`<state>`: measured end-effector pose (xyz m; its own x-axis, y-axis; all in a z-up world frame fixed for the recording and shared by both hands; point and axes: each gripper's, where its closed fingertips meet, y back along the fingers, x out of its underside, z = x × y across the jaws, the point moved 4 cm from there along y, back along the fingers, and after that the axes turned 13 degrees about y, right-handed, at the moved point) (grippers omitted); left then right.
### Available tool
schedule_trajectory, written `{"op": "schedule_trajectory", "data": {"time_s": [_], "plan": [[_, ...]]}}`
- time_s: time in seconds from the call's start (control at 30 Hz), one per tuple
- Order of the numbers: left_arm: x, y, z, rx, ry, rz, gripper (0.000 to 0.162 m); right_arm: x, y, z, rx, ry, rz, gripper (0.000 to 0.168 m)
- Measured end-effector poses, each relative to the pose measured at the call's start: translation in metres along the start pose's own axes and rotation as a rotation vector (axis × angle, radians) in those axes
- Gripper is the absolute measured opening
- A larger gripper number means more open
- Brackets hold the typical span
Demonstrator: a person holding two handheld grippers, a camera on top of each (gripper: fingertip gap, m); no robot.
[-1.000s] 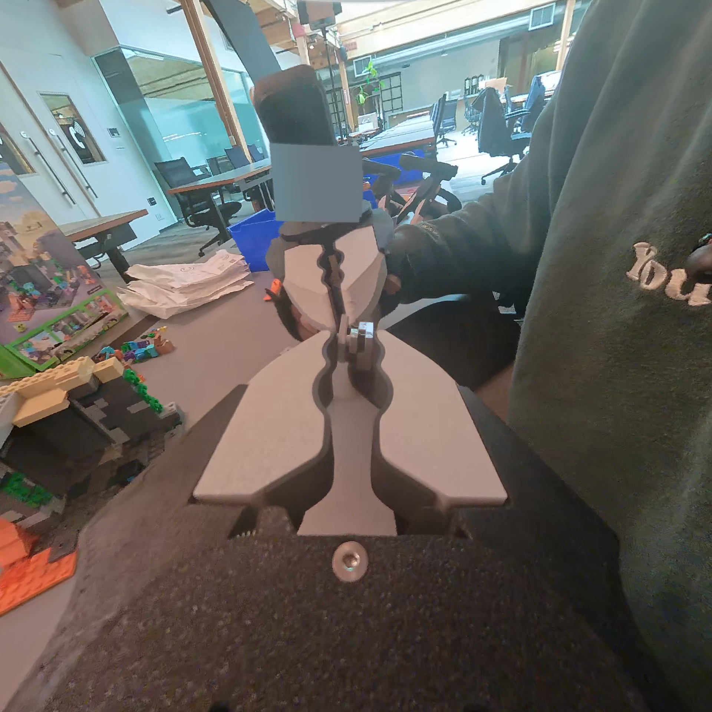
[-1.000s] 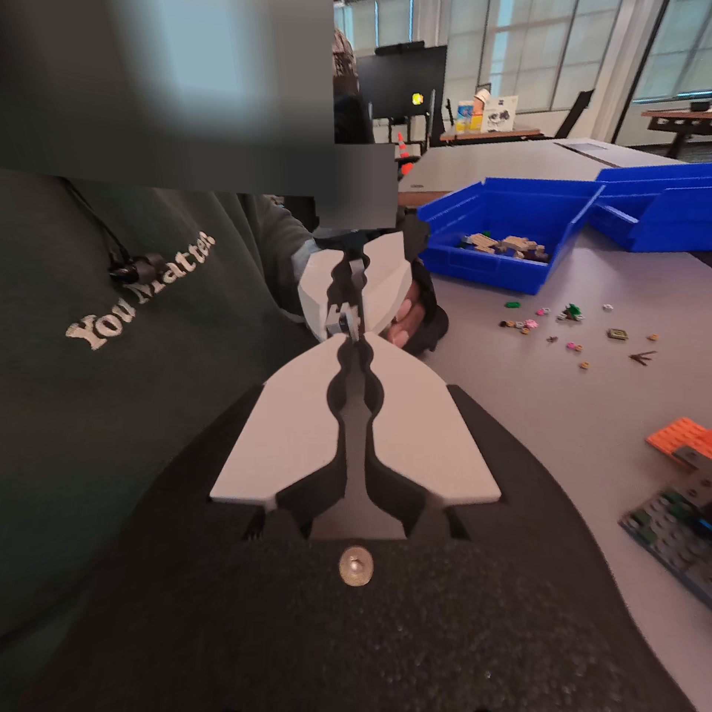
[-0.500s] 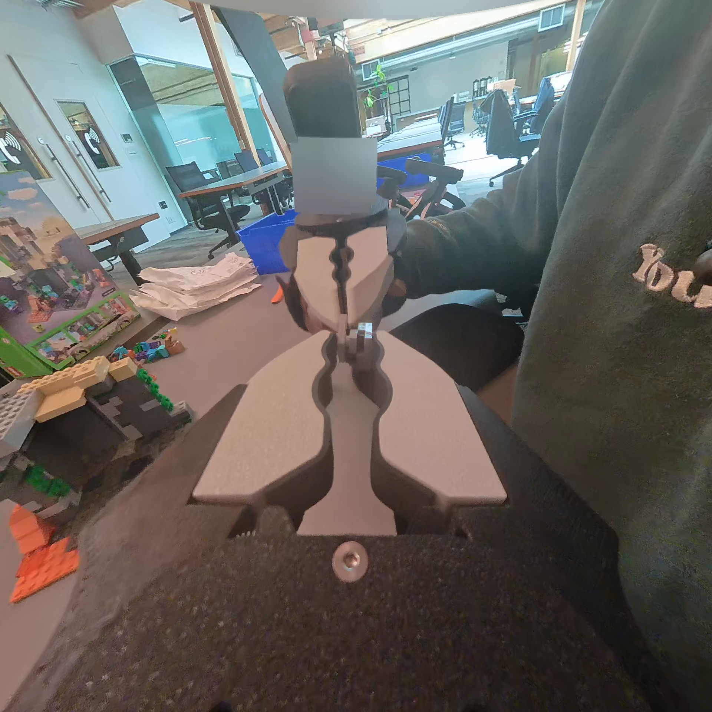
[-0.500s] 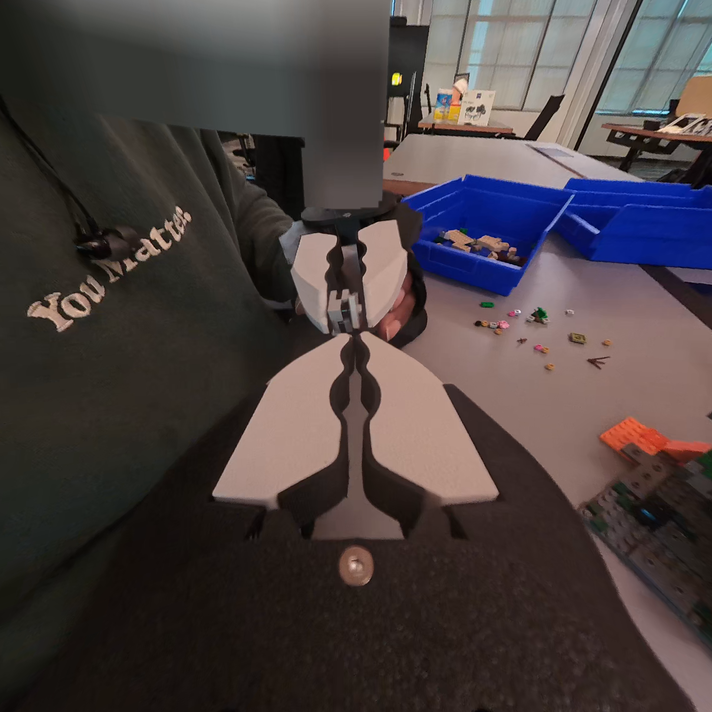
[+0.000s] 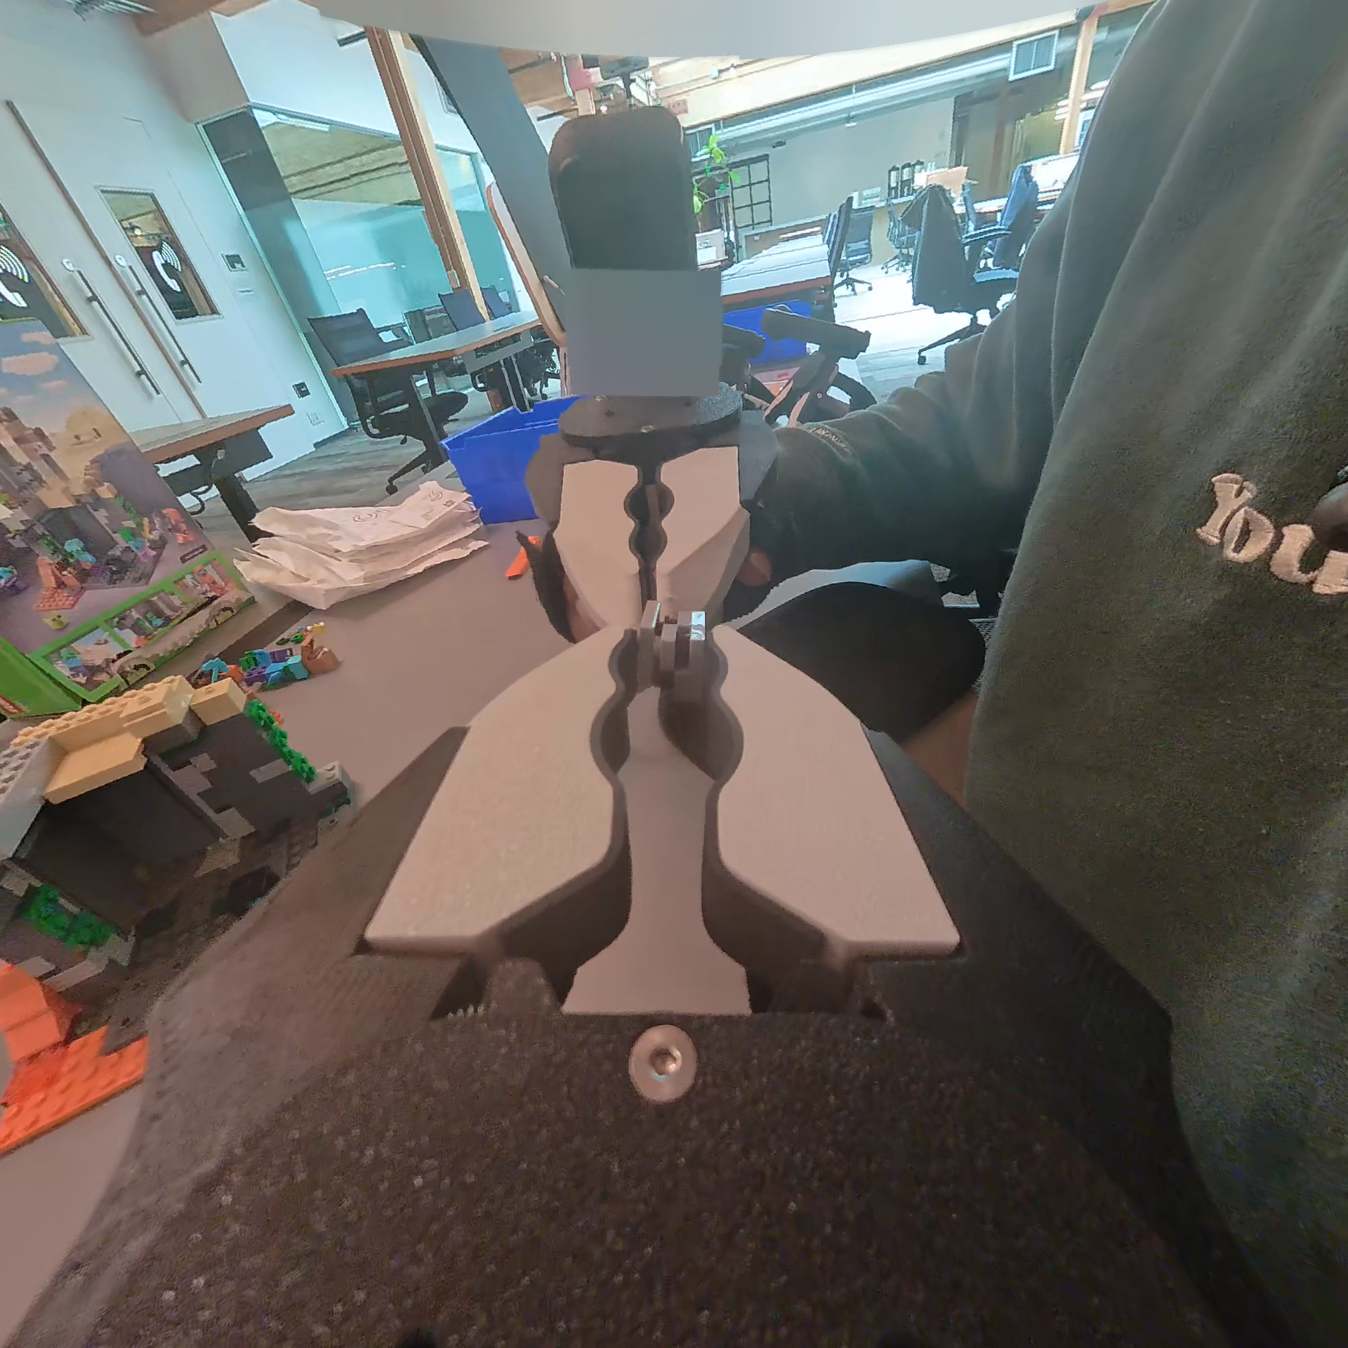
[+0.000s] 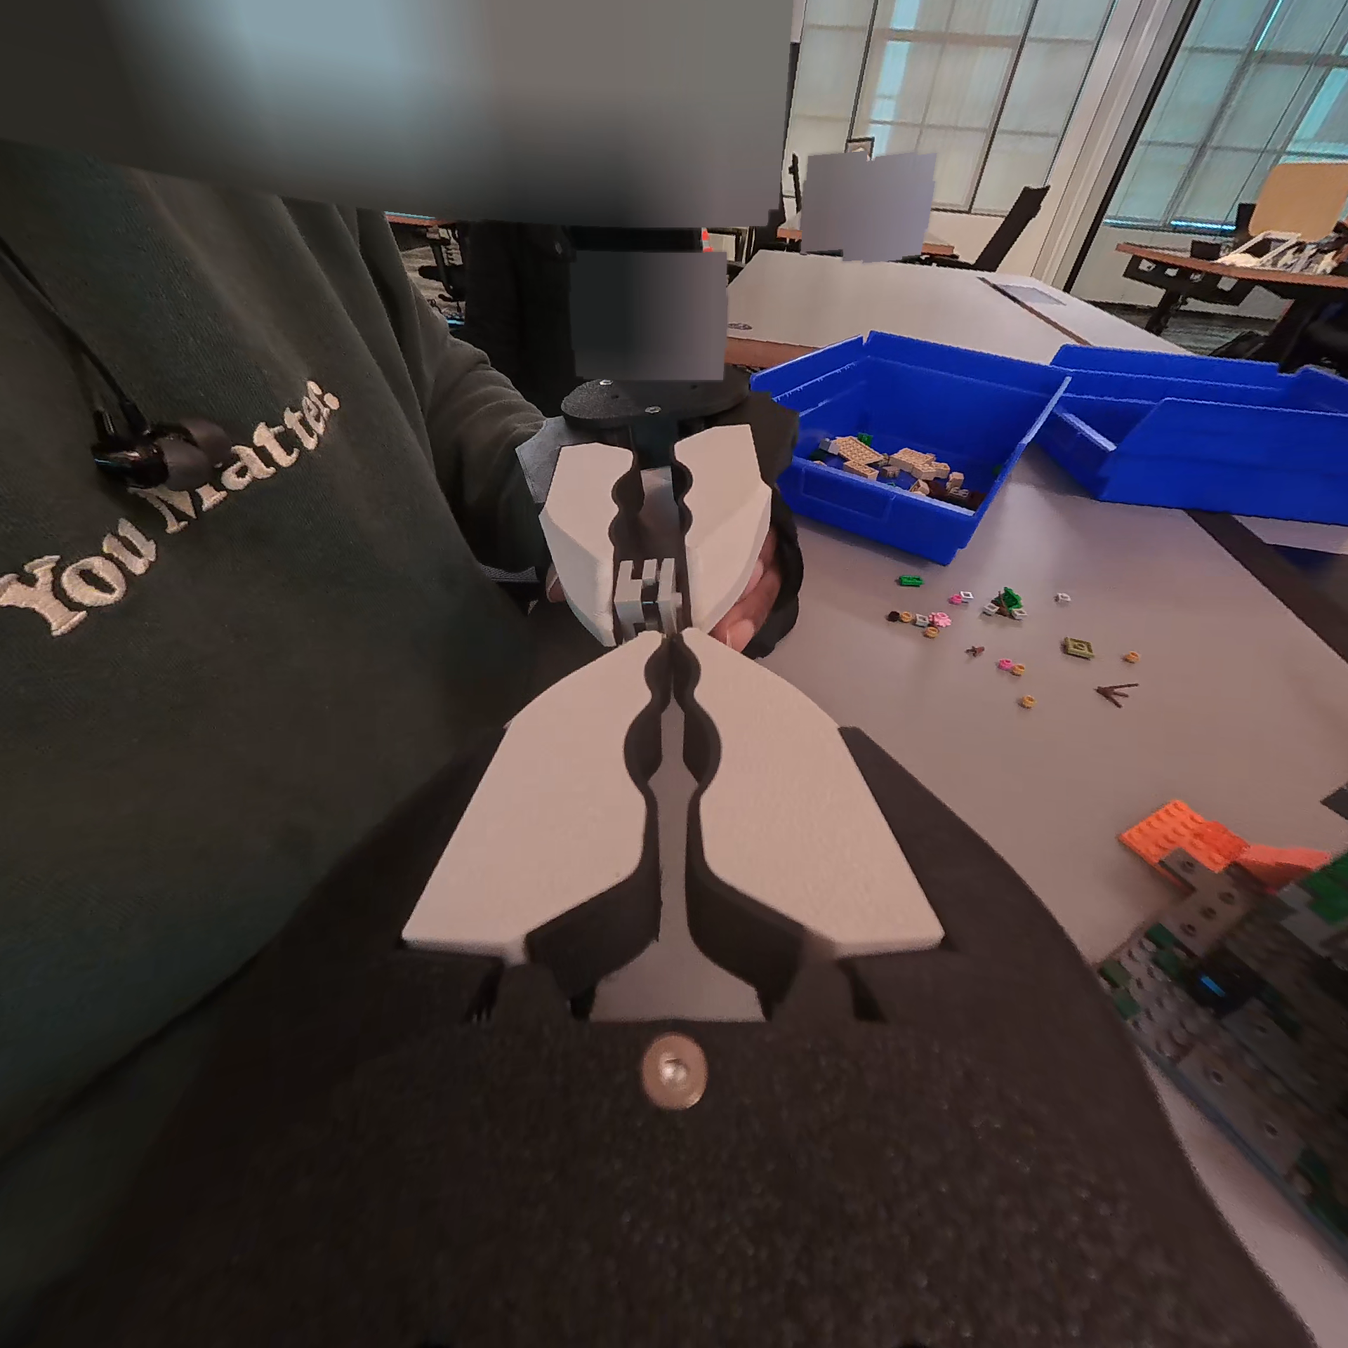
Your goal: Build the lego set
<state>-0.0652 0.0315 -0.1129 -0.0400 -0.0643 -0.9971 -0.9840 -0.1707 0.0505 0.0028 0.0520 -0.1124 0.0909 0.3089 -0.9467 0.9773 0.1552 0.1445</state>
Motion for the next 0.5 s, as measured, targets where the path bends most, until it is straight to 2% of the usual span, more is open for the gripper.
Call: {"op": "schedule_trajectory", "data": {"time_s": [0.5], "plan": [[0.0028, -0.0018, 0.0012, -0.005, -0.002, 0.002, 0.016, -0.0045, 0.0016, 0.001, 0.023, 0.036, 0.045, 0.0]]}}
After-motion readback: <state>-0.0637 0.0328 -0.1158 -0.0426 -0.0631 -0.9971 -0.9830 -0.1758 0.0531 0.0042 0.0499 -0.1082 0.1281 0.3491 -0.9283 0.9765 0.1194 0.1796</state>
